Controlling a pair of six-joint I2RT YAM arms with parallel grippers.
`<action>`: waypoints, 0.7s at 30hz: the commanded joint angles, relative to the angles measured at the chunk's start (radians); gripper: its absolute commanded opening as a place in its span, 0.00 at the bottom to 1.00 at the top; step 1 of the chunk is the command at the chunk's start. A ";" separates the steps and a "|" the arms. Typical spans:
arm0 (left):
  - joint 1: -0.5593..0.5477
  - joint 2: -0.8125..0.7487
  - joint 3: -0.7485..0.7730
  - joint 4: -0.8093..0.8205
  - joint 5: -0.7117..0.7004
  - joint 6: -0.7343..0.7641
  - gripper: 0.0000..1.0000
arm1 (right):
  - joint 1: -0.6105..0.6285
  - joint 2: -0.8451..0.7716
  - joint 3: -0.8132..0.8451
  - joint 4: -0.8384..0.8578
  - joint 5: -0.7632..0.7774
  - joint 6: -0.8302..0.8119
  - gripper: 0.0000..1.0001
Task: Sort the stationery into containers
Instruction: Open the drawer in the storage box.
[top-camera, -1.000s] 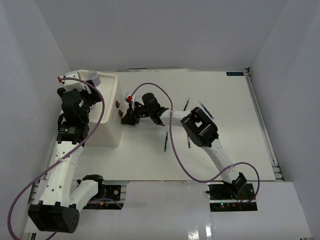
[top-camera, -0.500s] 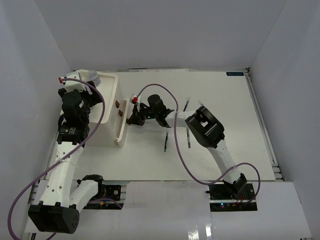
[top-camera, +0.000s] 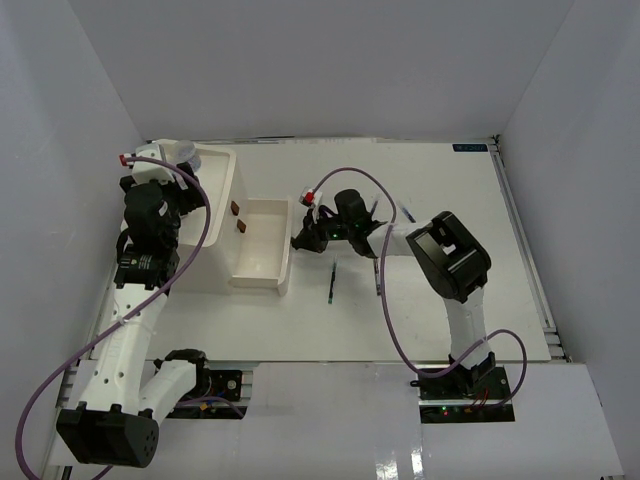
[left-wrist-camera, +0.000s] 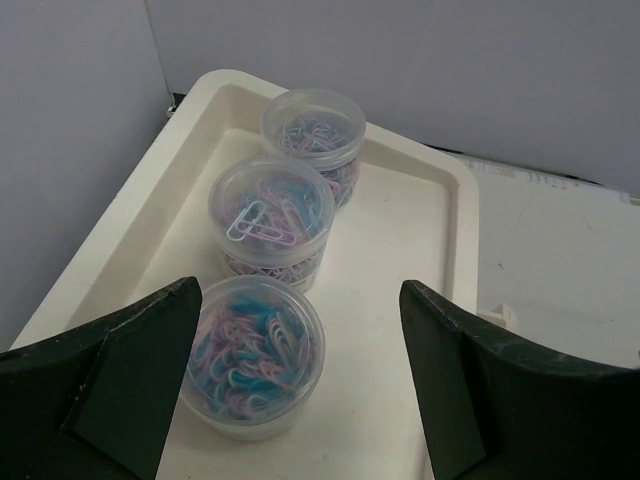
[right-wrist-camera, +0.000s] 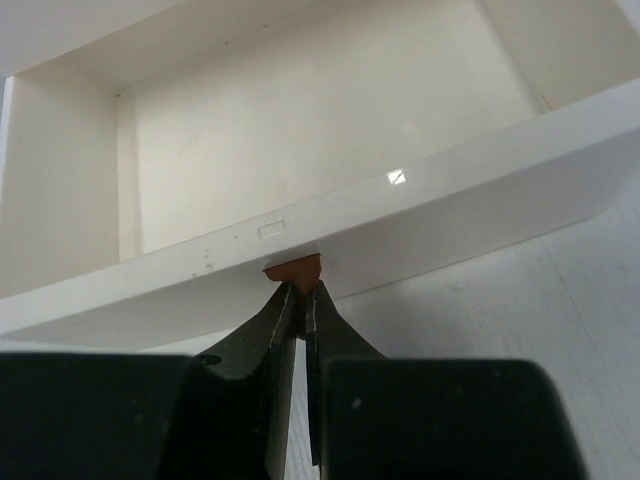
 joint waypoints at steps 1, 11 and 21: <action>0.005 -0.027 -0.011 0.020 0.025 -0.008 0.91 | -0.023 -0.078 -0.035 0.043 0.014 -0.020 0.09; -0.024 -0.027 0.029 0.009 0.093 -0.012 0.94 | -0.037 -0.210 -0.069 -0.061 0.086 -0.019 0.36; -0.044 0.108 0.377 -0.299 0.421 -0.173 0.98 | -0.062 -0.610 -0.258 -0.211 0.484 0.069 0.66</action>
